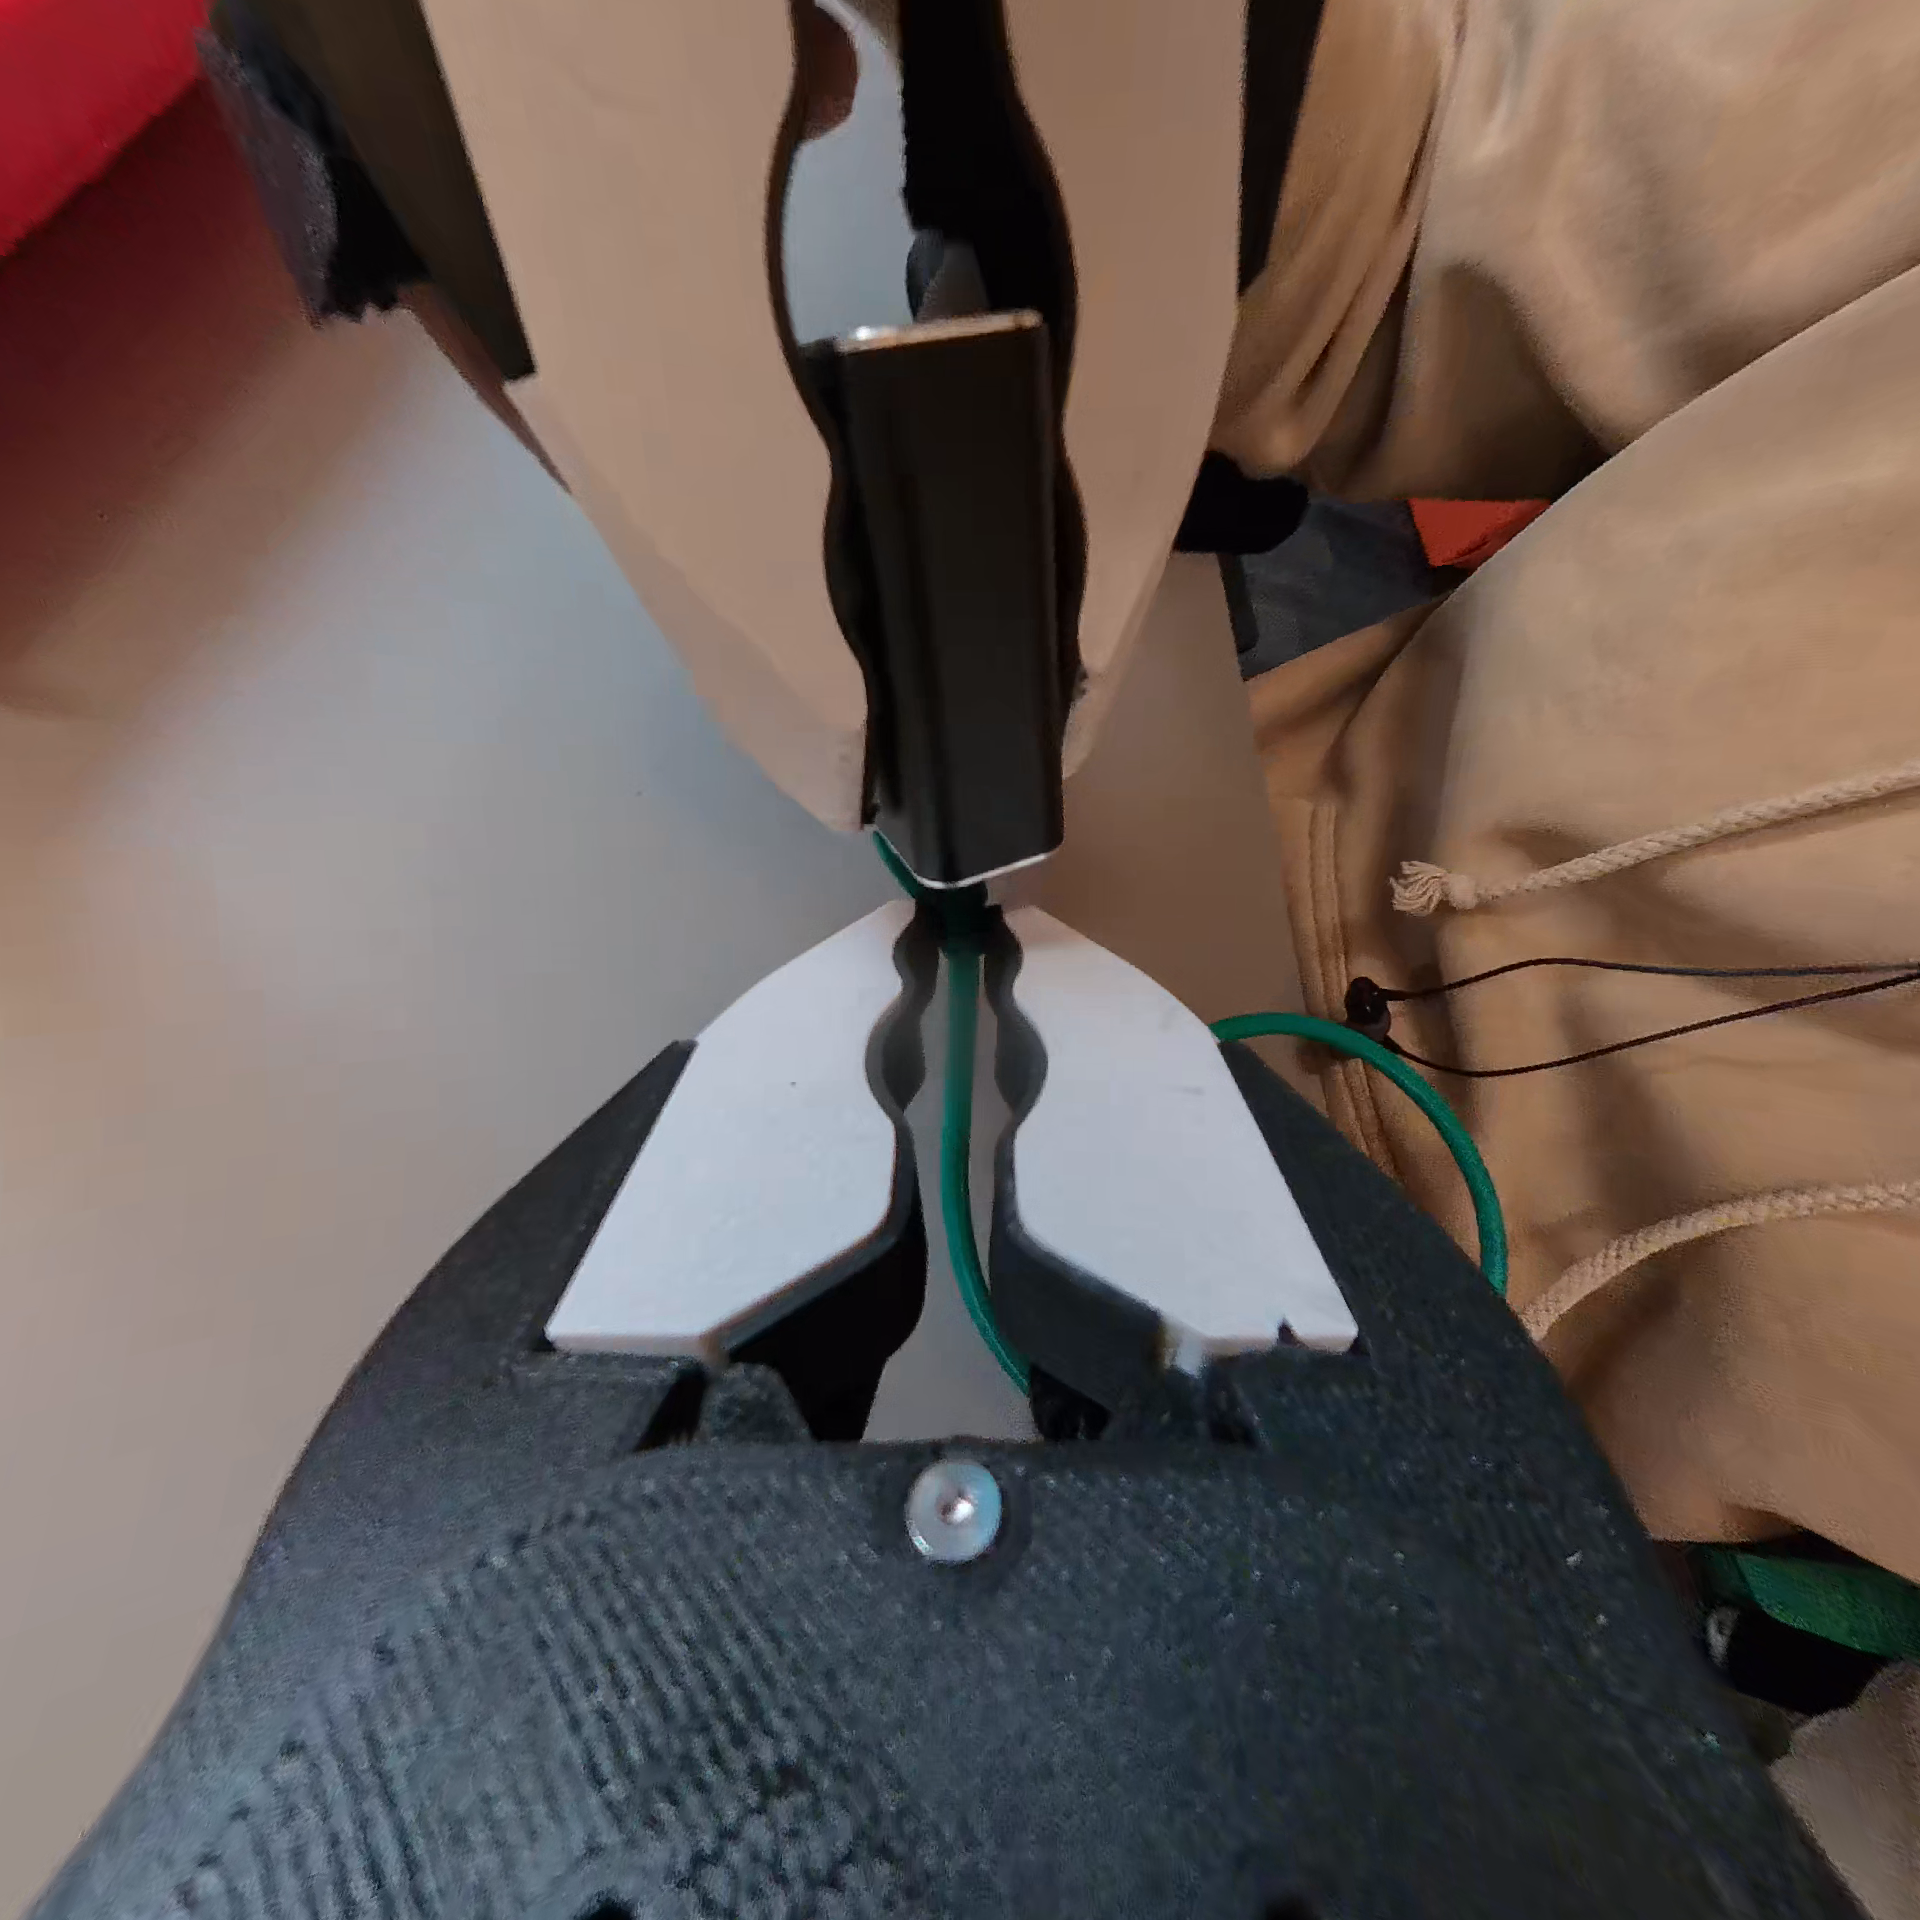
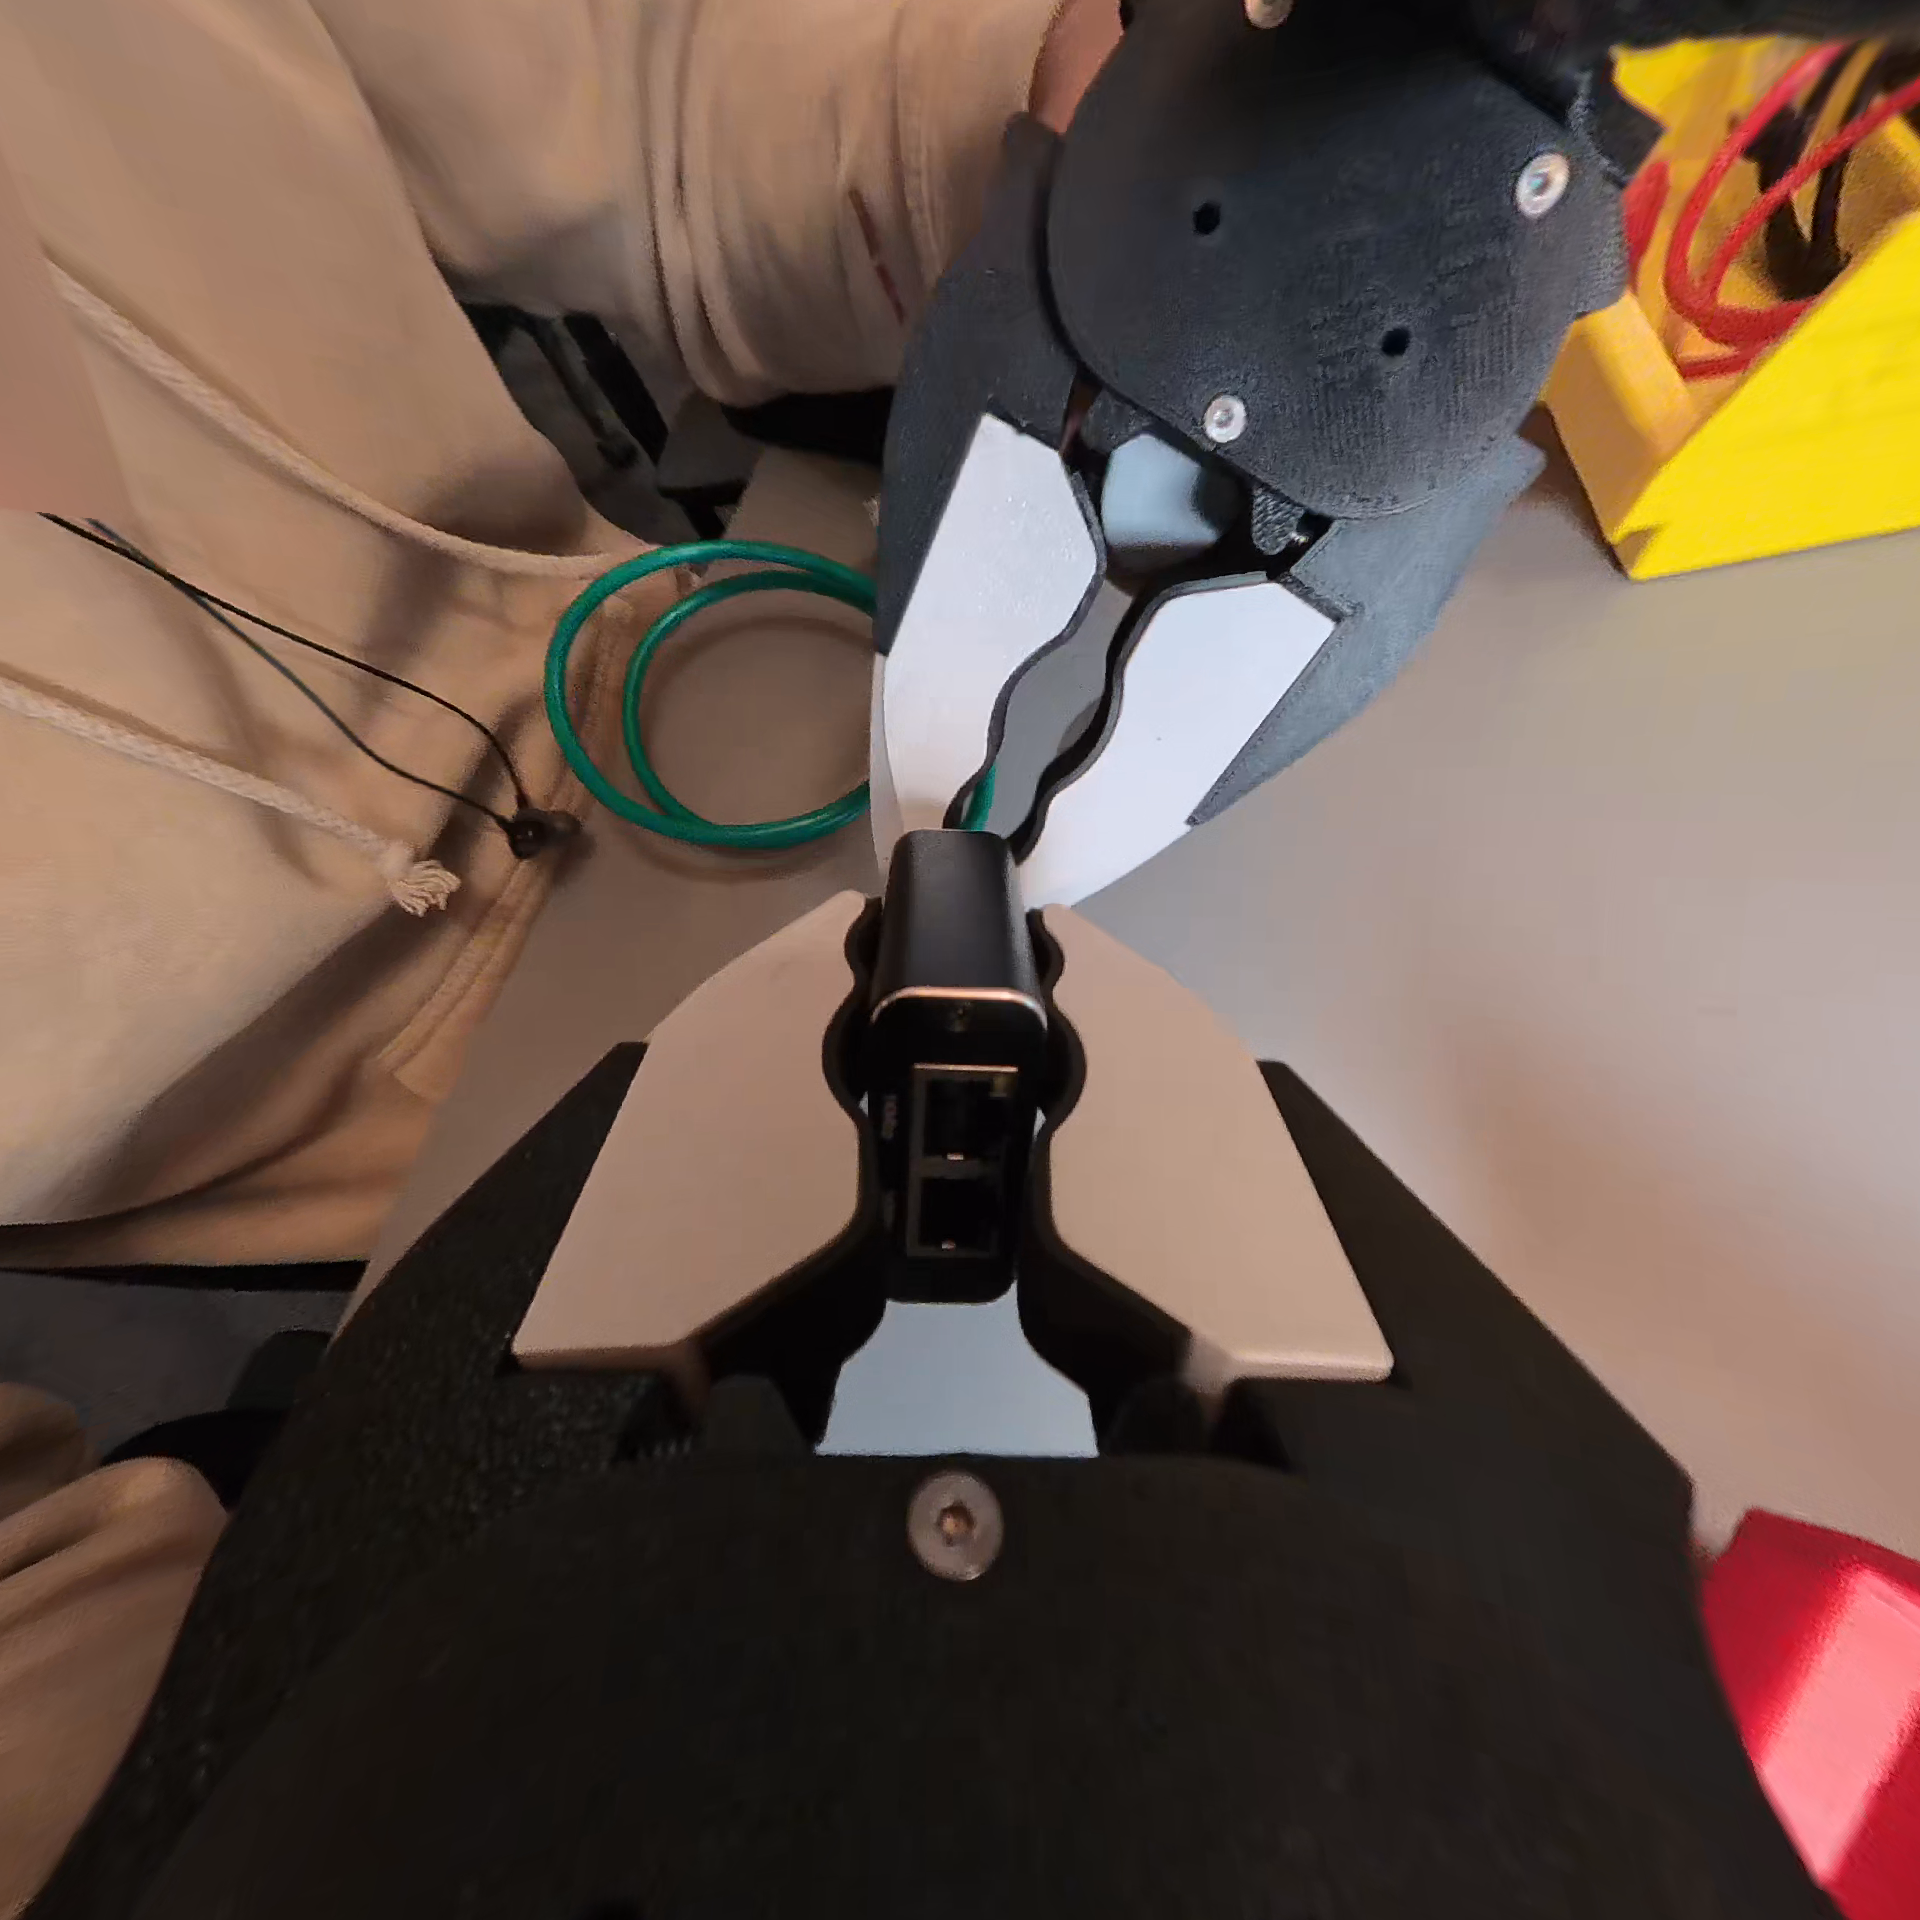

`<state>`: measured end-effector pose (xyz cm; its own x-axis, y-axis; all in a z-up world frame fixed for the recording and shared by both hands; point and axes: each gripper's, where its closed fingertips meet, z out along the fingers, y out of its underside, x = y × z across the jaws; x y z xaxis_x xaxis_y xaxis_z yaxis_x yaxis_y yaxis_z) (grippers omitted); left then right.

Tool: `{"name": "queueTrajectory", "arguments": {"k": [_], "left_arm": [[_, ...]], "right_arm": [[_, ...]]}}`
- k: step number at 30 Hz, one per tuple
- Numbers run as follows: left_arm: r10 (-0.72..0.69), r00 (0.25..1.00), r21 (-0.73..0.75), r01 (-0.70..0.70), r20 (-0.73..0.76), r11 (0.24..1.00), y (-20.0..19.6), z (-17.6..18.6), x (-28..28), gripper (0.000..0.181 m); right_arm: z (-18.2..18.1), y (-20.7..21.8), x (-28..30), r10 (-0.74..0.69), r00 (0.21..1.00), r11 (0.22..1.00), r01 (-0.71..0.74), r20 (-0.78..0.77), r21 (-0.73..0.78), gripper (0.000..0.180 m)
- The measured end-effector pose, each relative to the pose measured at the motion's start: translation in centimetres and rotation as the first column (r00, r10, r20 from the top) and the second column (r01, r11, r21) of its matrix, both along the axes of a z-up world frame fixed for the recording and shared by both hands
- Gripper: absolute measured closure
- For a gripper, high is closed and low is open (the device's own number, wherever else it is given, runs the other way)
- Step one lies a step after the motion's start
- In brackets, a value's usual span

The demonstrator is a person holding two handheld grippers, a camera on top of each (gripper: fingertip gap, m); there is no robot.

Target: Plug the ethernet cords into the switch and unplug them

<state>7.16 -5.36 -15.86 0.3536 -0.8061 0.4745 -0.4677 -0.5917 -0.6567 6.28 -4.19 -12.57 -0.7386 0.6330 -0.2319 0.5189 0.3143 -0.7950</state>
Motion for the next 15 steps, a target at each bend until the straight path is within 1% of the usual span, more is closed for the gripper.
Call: {"name": "queueTrajectory", "arguments": {"k": [4,6,8,12,13,15], "left_arm": [[0.010,0.999,0.018,-0.011,0.034,1.000,0.0,0.9,0.1,0.173],[-0.005,0.999,0.022,0.004,0.044,1.000,-0.4,1.3,0.1,0.172],[-0.003,1.000,0.044,0.002,0.023,0.999,-0.4,1.3,-0.3,0.172],[0.091,0.996,0.089,-0.093,0.026,0.992,0.8,2.0,-1.8,0.171],[0.116,0.992,0.118,-0.121,0.047,0.986,1.3,2.4,-2.1,0.171],[0.135,0.983,0.178,-0.156,0.123,0.972,1.8,3.6,-2.4,0.171]], "right_arm": [[0.8,-0.1,0.0,0.002,0.999,0.999,-0.003,-0.033,-0.032,0.153],[1.1,-0.3,0.0,0.005,0.999,0.999,-0.008,-0.047,-0.049,0.153],[1.1,-0.2,-0.3,-0.004,0.998,1.000,0.002,-0.067,-0.021,0.154],[1.7,1.1,-1.1,-0.082,0.985,0.992,0.096,-0.155,0.083,0.154],[2.3,1.5,-1.4,-0.107,0.975,0.988,0.126,-0.196,0.086,0.154],[4.2,2.3,-2.2,-0.180,0.937,0.979,0.199,-0.299,0.035,0.143]]}}
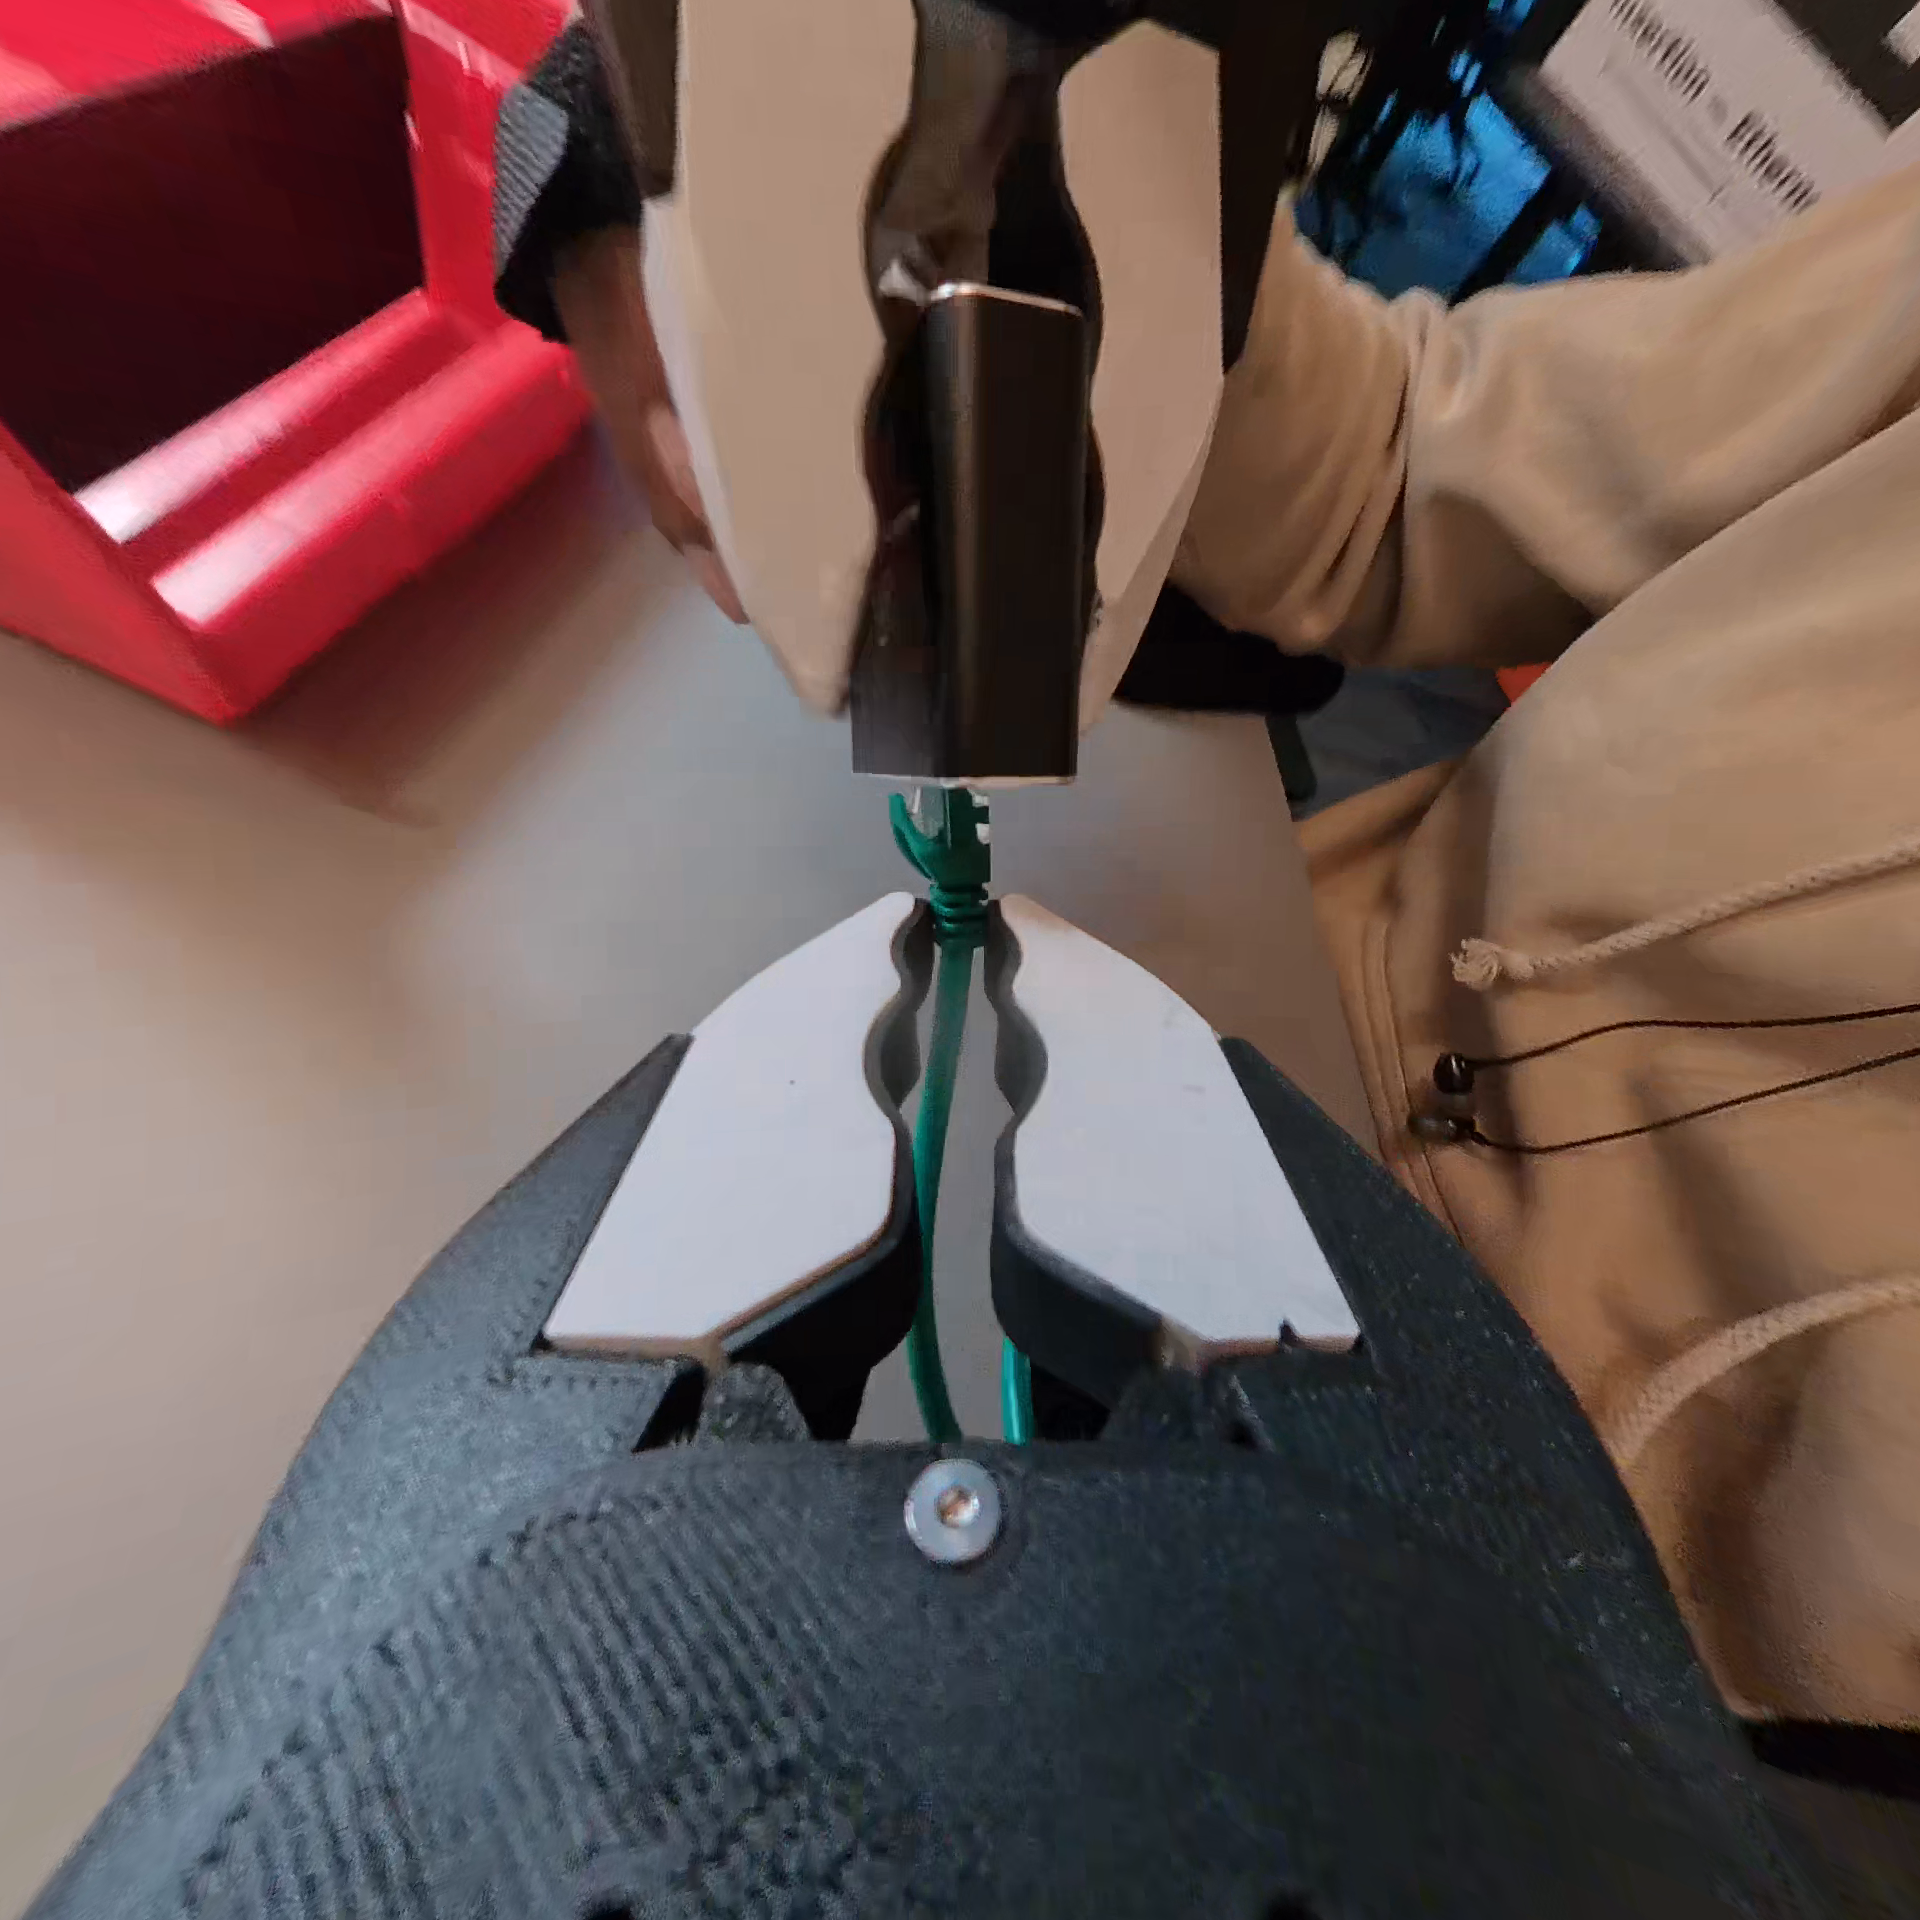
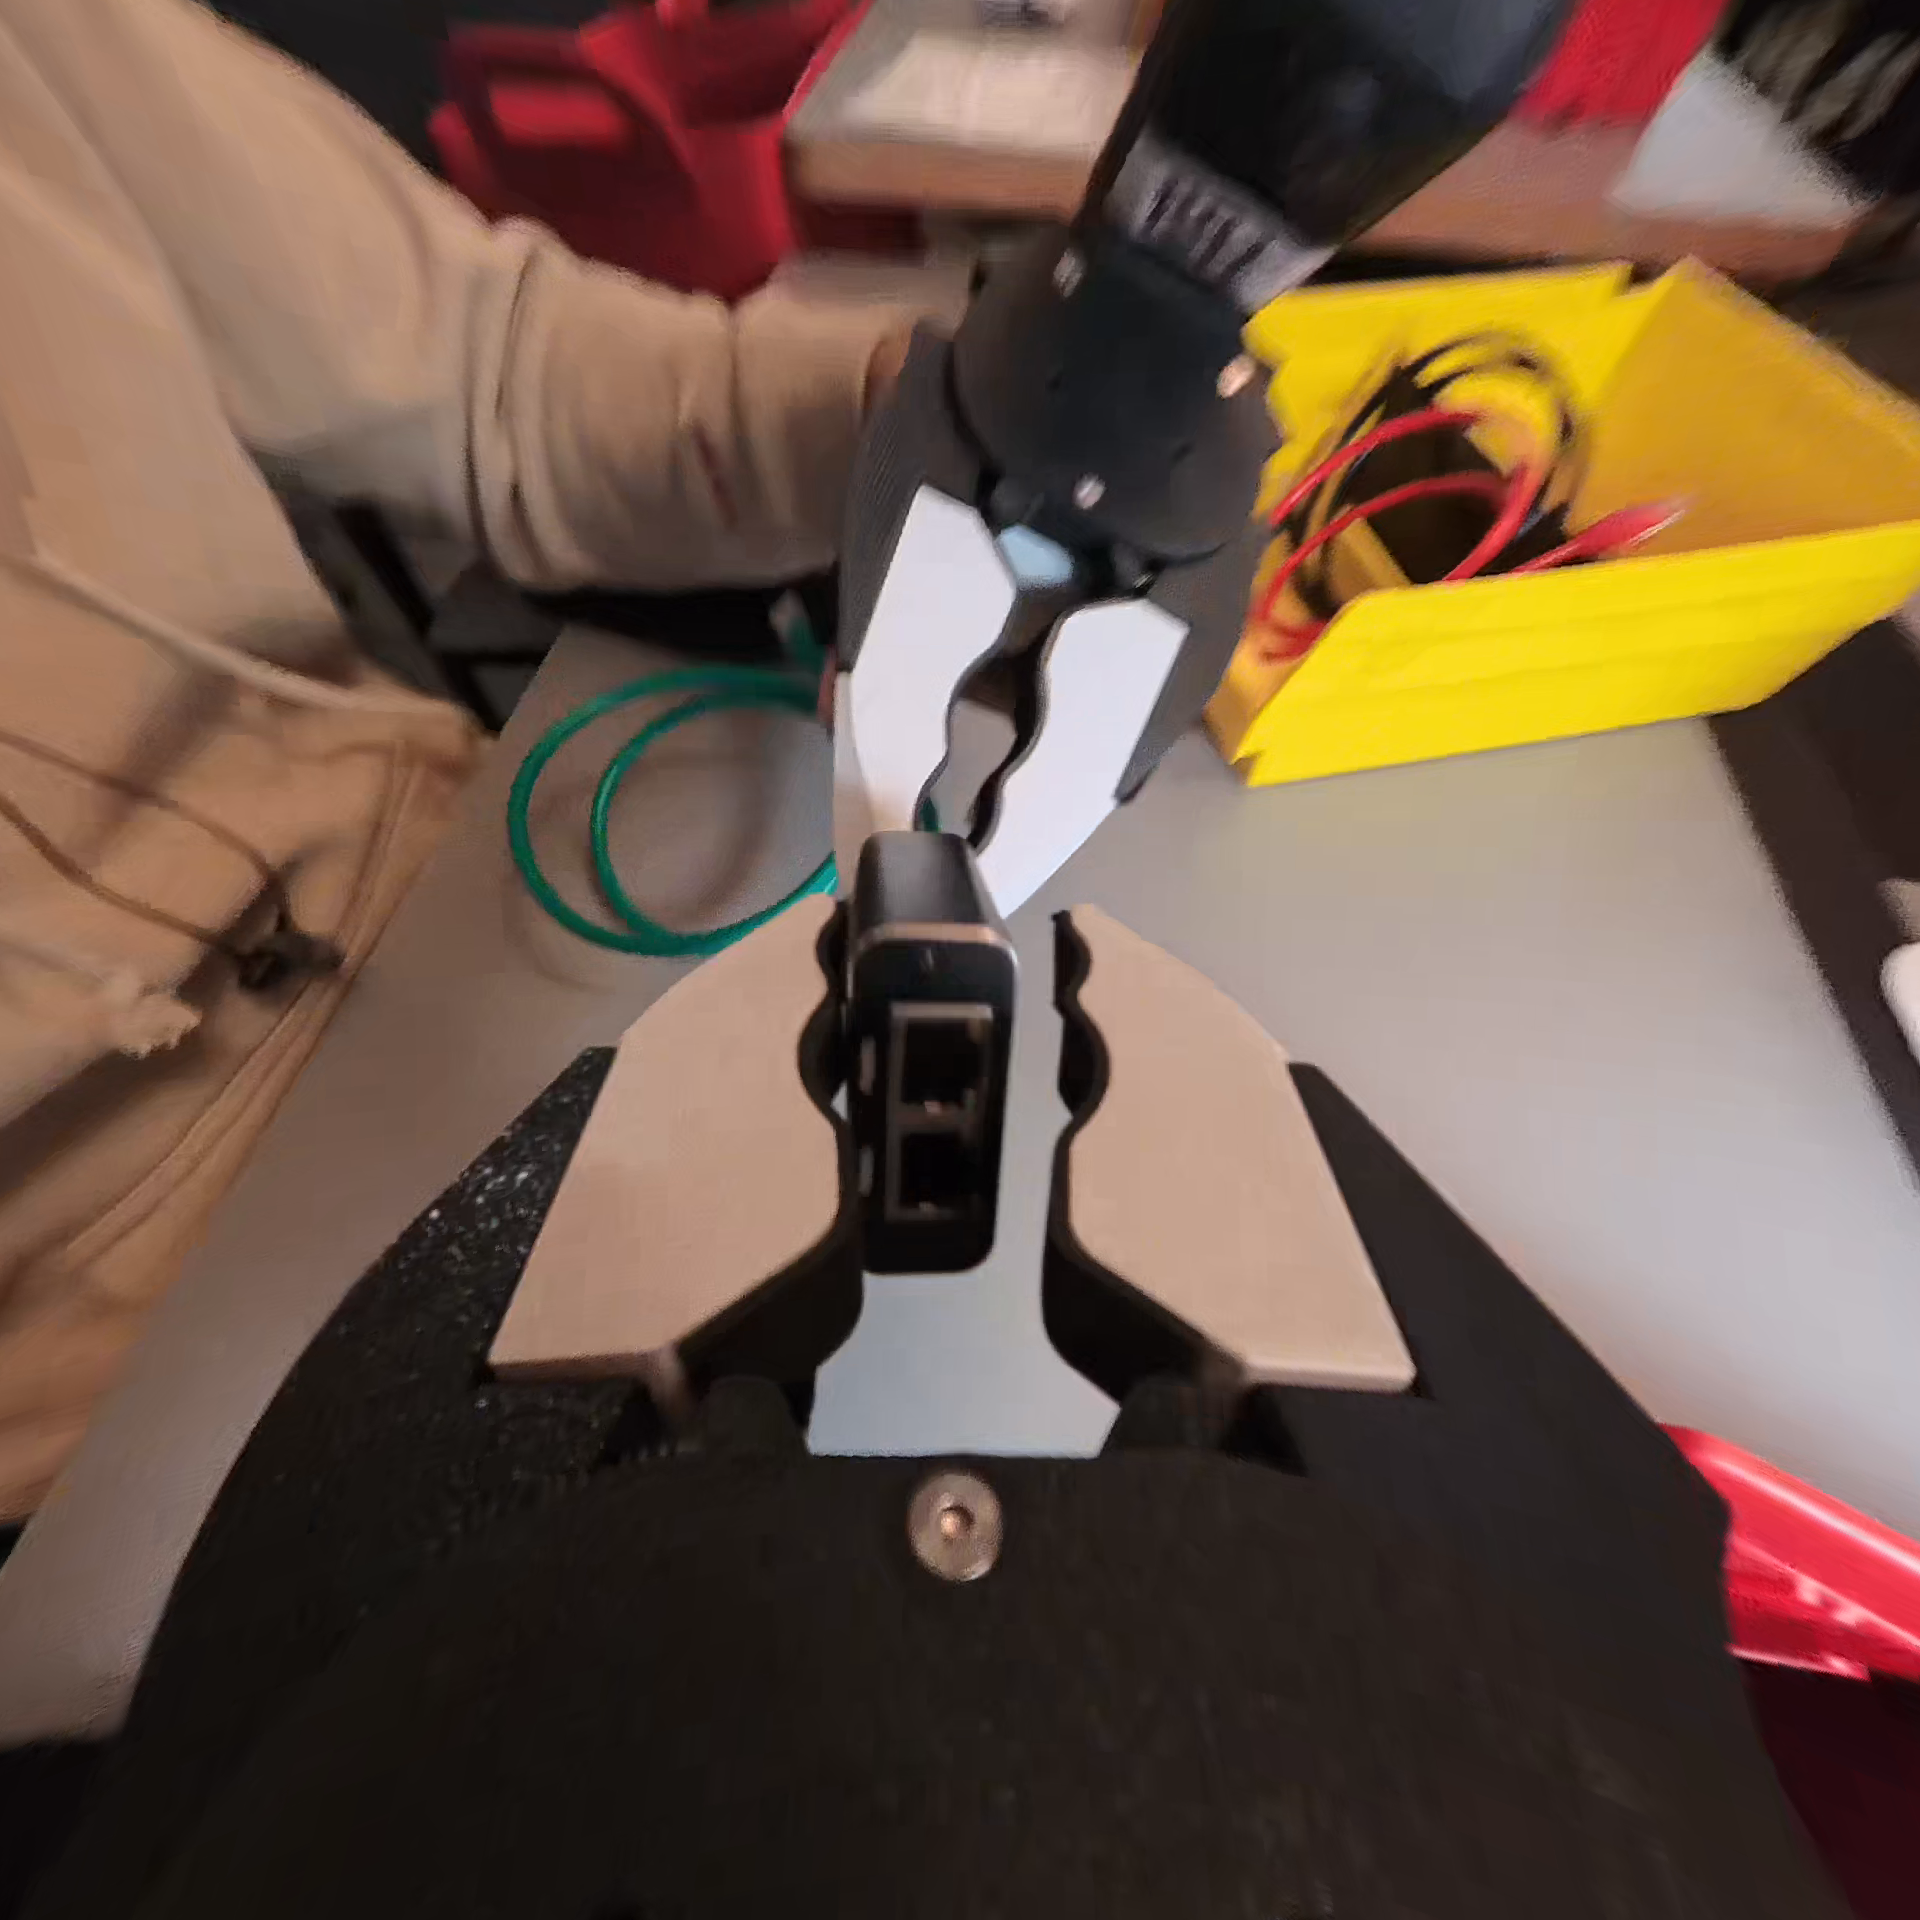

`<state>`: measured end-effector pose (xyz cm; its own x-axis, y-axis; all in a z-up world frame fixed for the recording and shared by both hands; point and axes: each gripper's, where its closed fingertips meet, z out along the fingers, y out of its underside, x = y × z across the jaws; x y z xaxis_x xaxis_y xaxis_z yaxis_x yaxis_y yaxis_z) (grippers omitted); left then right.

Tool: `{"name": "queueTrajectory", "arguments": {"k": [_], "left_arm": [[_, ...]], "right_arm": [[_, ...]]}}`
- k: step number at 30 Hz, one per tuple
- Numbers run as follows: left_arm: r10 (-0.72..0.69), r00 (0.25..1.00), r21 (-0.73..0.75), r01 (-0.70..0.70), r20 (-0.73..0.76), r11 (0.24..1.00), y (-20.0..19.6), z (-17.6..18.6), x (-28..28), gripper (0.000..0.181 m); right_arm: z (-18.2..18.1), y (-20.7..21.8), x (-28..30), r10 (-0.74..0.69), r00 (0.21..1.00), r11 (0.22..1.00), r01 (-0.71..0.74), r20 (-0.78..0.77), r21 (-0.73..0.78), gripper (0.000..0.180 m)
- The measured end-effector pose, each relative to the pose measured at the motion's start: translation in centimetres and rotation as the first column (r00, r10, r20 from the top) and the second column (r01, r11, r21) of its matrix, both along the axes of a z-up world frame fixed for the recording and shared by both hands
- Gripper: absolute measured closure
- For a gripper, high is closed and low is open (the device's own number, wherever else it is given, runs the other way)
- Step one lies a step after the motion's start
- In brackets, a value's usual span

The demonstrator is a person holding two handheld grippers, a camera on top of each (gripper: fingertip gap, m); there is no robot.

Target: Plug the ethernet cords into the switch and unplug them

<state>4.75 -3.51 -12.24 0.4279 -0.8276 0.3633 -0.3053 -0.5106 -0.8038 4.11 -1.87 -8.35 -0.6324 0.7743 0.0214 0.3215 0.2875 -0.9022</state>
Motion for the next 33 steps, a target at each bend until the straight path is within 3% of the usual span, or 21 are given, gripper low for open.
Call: {"name": "queueTrajectory", "arguments": {"k": [2,6,9,11,12,16,18,22,25,27,29,33], "left_arm": [[0.026,0.997,0.070,-0.031,0.076,0.997,0.6,1.5,-0.2,0.171],[0.067,0.968,0.209,-0.119,0.242,0.971,1.5,5.2,-0.7,0.171],[0.073,0.930,0.290,-0.186,0.360,0.939,1.7,7.7,-0.6,0.171],[0.091,0.922,0.314,-0.220,0.377,0.924,2.0,8.1,-0.5,0.171],[0.100,0.923,0.328,-0.231,0.372,0.916,2.1,8.2,-0.4,0.171],[0.149,0.933,0.414,-0.283,0.327,0.865,2.0,9.5,-1.5,0.142],[0.158,0.942,0.472,-0.289,0.298,0.833,1.4,10.8,-2.0,0.139],[0.253,0.965,0.618,-0.243,0.073,0.748,1.1,11.0,-2.1,0.136],[0.277,0.955,0.656,-0.145,-0.102,0.740,1.0,9.3,-0.6,0.133],[0.278,0.934,0.641,-0.074,-0.223,0.764,1.1,7.2,0.2,0.136],[0.343,0.883,0.678,-0.040,-0.319,0.734,2.0,5.9,-0.5,0.155],[0.419,0.900,0.659,-0.245,-0.118,0.712,3.1,8.3,-2.8,0.155]], "right_arm": [[2.0,1.2,-0.4,-0.067,0.993,0.996,0.060,-0.094,-0.068,0.131],[5.5,2.2,-0.2,-0.117,0.963,0.969,0.058,-0.243,-0.239,0.126],[7.3,1.2,-0.8,-0.128,0.928,0.959,0.027,-0.349,-0.282,0.134],[8.2,0.3,-1.0,-0.126,0.897,0.970,0.022,-0.424,-0.243,0.154],[8.5,0.0,-1.0,-0.121,0.892,0.976,0.028,-0.435,-0.216,0.156],[9.0,-0.1,0.1,-0.109,0.909,0.994,0.096,-0.403,-0.052,0.156],[9.1,0.7,0.7,-0.135,0.910,0.981,0.179,-0.393,0.077,0.156],[7.5,1.3,1.6,-0.157,0.941,0.905,0.258,-0.299,0.338,0.156],[5.1,0.1,1.1,-0.131,0.973,0.871,0.205,-0.192,0.446,0.156],[3.7,-0.4,0.4,-0.115,0.982,0.859,0.175,-0.153,0.482,0.156],[3.1,-0.1,-0.1,-0.126,0.981,0.844,0.184,-0.148,0.503,0.156],[7.7,2.3,-1.1,-0.283,0.880,0.835,0.422,-0.382,0.354,0.146]]}}
